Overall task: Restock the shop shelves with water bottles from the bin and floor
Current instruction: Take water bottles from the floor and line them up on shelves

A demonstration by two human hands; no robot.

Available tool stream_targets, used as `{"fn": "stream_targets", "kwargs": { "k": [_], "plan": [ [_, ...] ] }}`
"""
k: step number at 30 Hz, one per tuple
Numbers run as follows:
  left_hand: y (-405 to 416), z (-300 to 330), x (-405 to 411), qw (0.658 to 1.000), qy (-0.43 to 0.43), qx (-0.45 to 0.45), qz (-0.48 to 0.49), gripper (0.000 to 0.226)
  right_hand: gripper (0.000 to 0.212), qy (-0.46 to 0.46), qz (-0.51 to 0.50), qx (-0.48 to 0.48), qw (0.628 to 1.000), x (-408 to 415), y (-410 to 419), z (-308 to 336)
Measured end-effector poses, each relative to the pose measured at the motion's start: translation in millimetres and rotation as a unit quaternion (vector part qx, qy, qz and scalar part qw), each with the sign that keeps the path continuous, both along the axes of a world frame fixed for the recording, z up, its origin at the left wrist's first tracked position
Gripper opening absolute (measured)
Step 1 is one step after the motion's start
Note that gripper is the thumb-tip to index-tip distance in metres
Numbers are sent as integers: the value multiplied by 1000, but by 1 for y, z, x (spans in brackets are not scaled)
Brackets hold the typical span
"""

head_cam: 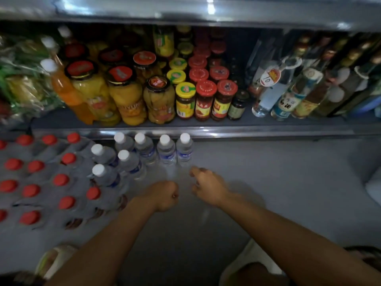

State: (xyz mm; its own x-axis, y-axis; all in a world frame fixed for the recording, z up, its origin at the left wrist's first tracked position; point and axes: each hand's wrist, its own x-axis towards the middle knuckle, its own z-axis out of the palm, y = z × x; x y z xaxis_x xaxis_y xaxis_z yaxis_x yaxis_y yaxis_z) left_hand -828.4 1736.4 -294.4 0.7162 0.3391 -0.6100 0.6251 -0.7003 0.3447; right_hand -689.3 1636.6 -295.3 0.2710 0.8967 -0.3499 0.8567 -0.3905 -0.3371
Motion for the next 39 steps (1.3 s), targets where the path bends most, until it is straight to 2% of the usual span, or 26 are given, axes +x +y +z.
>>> {"fn": "stream_targets", "kwargs": {
  "k": [5,11,16,20,27,30,35,39],
  "plan": [
    [0,-23,2,1000,30,1,0,24,34,-8,8,-41,999,3,0,-25],
    [16,-40,7,999,45,-11,13,24,47,-33,-44,2,998,35,46,-21],
    [31,-47,13,999,35,-21,20,25,60,-11,-69,54,996,53,90,-19],
    [40,-49,13,999,29,-22,22,24,61,-12,-38,59,997,59,110,-21],
    [48,-45,9,1000,6,3,17,19,49,-47,26,26,998,64,124,-19],
    [52,-35,6,1000,-16,9,23,18,48,-33,4,32,999,68,117,-8],
    [56,-6,2,998,-40,30,31,23,28,22,-12,80,996,72,101,38],
    [60,32,3,996,-73,50,30,19,29,22,0,111,994,69,91,91]
  ]
}}
